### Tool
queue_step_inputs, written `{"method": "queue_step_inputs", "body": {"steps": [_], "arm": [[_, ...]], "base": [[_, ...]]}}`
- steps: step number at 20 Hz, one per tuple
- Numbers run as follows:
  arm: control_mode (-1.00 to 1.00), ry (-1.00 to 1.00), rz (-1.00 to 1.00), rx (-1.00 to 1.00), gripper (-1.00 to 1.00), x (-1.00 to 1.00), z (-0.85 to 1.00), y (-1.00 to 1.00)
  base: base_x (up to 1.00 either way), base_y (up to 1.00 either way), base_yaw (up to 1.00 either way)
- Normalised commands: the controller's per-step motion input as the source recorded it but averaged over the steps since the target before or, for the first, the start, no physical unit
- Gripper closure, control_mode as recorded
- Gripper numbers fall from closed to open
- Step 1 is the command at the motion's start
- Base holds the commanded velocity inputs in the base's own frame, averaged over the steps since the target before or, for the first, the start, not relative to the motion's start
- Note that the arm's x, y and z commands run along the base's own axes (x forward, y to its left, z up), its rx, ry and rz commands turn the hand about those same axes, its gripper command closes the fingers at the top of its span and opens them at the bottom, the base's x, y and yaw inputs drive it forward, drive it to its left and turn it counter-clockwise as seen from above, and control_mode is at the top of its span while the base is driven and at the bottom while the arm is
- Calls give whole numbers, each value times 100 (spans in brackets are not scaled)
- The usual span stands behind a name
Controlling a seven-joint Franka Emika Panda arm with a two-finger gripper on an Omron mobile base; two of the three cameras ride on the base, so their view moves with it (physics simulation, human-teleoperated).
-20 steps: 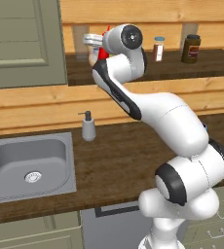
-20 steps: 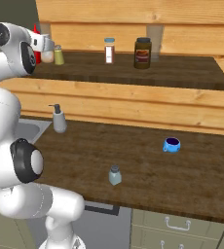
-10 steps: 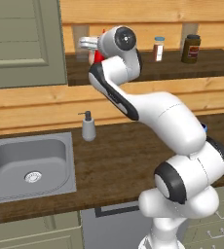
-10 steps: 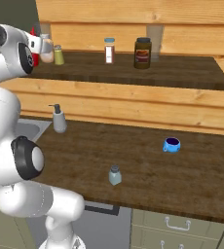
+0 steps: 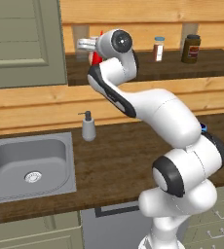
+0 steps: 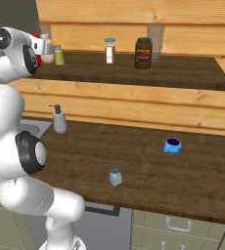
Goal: Put the shaker and condiment bottle from the counter next to their counterparts in the cabinet.
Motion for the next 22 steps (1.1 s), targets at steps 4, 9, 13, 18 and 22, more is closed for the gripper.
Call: {"method": "queue_step_inputs", "body": {"steps": [4, 9, 13, 18, 22], "arm": [[-100, 0, 0, 0, 100, 40, -6, 0], [-100, -2, 0, 0, 100, 40, -2, 3], [-100, 0, 0, 0, 100, 31, -5, 17], [-100, -1, 0, 0, 100, 14, -3, 27], [-100, 0, 0, 0, 100, 0, -1, 17]], "base": [[0, 0, 0], [0, 0, 0], [0, 0, 0], [0, 0, 0], [0, 0, 0]]}}
